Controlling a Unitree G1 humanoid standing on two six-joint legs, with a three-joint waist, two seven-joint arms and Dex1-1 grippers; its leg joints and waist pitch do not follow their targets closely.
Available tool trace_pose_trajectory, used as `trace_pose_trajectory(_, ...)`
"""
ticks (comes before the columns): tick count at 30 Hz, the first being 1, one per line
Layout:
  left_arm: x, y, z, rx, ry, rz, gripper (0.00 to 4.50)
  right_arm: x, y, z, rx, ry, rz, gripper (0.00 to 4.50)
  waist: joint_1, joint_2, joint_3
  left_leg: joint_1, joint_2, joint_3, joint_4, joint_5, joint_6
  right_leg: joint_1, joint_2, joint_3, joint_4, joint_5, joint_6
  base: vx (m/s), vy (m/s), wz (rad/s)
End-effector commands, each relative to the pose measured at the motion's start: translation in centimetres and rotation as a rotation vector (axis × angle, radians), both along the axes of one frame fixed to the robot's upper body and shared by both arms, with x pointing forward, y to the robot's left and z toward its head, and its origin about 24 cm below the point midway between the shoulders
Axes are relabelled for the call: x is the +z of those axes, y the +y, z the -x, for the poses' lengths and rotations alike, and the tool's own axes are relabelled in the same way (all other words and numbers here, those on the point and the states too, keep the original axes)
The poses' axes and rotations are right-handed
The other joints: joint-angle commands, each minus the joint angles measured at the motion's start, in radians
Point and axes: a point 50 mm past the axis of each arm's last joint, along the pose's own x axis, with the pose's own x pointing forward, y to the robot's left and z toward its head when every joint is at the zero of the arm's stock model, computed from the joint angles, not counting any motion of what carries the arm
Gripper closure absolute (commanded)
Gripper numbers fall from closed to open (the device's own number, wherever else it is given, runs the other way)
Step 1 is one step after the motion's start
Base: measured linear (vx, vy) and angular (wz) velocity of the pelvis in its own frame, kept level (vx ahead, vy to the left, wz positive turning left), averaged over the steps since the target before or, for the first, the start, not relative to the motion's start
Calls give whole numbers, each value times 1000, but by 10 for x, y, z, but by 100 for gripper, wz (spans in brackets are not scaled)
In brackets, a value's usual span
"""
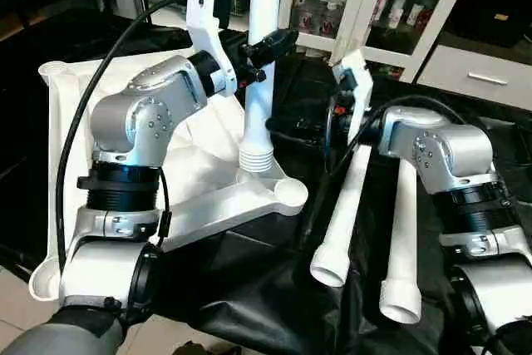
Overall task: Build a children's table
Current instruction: Insert table leg to table base
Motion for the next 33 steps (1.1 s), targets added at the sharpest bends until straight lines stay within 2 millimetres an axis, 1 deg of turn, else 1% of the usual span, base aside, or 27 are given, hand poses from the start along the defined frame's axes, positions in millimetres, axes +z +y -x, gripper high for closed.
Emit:
trace_pose_trajectory(1,9,-2,-1,13,-20,1,266,10,1,1,-9,-5,-16,27,5,16,-77,2,29,-8,-72,-80,-9,74,-74,44,-61,-85,-233,0,0,0)
trace_pose_trajectory(2,8,-2,-1,12,-20,1,266,10,1,1,-8,-3,-17,27,6,17,-77,3,29,-8,-72,-81,-12,73,-75,44,-61,-88,-231,0,0,0)
trace_pose_trajectory(3,8,-3,-1,10,-16,0,266,10,5,3,-1,12,-26,27,6,16,-78,3,30,-8,-72,-81,-14,73,-75,44,-61,-89,-229,0,0,0)
trace_pose_trajectory(4,8,-5,0,11,-16,-6,266,8,13,6,15,28,-25,27,7,17,-77,3,29,-9,-73,-74,-19,72,-74,45,-60,-84,-223,0,0,0)
trace_pose_trajectory(5,8,-5,0,9,-15,-8,266,7,16,7,23,35,-23,27,6,15,-77,2,29,-9,-74,-74,-20,73,-74,44,-59,-82,-222,0,0,0)
trace_pose_trajectory(9,8,-6,1,8,-17,-13,266,4,24,8,38,49,-7,27,7,18,-77,3,30,-9,-74,-72,-27,70,-76,45,-60,-77,-220,0,0,0)
trace_pose_trajectory(10,8,-7,1,7,-18,-14,266,3,27,7,28,55,6,27,7,11,-76,3,29,-8,-75,-79,-31,71,-75,45,-61,-86,-215,0,0,0)
trace_pose_trajectory(11,7,-7,1,6,-18,-14,266,2,28,5,21,56,13,27,8,14,-76,3,30,-9,-75,-79,-34,70,-77,45,-60,-91,-215,0,0,0)
trace_pose_trajectory(13,7,-8,2,5,-20,-16,266,1,31,3,11,62,21,27,8,16,-75,3,29,-8,-76,-93,-41,68,-77,45,-63,-117,-208,0,0,0)
trace_pose_trajectory(14,7,-9,2,2,-21,-16,266,0,31,2,5,64,25,27,8,14,-75,4,29,-8,-76,-94,-41,69,-77,46,-64,-119,-205,0,0,0)
trace_pose_trajectory(17,7,-9,2,-1,-22,-17,266,-1,34,1,-12,70,27,27,8,16,-75,3,29,-9,-77,-87,-45,68,-77,46,-62,-111,-201,0,0,0)
trace_pose_trajectory(18,7,-9,3,-5,-23,-19,266,-1,36,-2,-31,77,26,27,8,18,-75,3,29,-9,-77,-85,-48,67,-77,46,-61,-108,-200,0,0,0)
trace_pose_trajectory(20,7,-10,4,-16,-25,-23,266,-1,38,-4,-51,82,21,27,7,18,-75,3,30,-9,-78,-91,-53,66,-78,46,-61,-110,-199,0,0,0)
trace_pose_trajectory(21,7,-11,5,-23,-27,-26,266,-1,39,-6,-64,85,17,54,6,18,-75,3,29,-9,-78,-94,-55,66,-78,46,-61,-112,-201,0,0,0)
trace_pose_trajectory(24,6,-12,6,-38,-30,-33,266,-1,40,-8,-77,85,16,66,7,18,-75,4,30,-8,-79,-92,-57,67,-77,46,-61,-102,-201,0,0,0)
trace_pose_trajectory(26,6,-13,7,-48,-31,-36,266,-1,41,-8,-75,83,17,93,8,17,-75,2,29,-9,-79,-84,-54,69,-77,46,-60,-91,-197,0,0,0)
trace_pose_trajectory(28,6,-14,7,-55,-33,-39,266,0,41,-8,-73,80,23,105,8,17,-75,2,29,-8,-79,-81,-52,69,-77,46,-60,-86,-196,0,0,0)
trace_pose_trajectory(31,6,-15,8,-66,-36,-46,266,0,40,-9,-77,75,27,136,7,17,-75,2,28,-8,-79,-86,-53,69,-76,46,-60,-93,-194,0,0,0)
trace_pose_trajectory(33,5,-15,9,-77,-37,-51,266,1,40,-10,-80,70,28,142,7,18,-75,3,28,-8,-79,-90,-54,68,-77,46,-61,-103,-193,0,0,0)
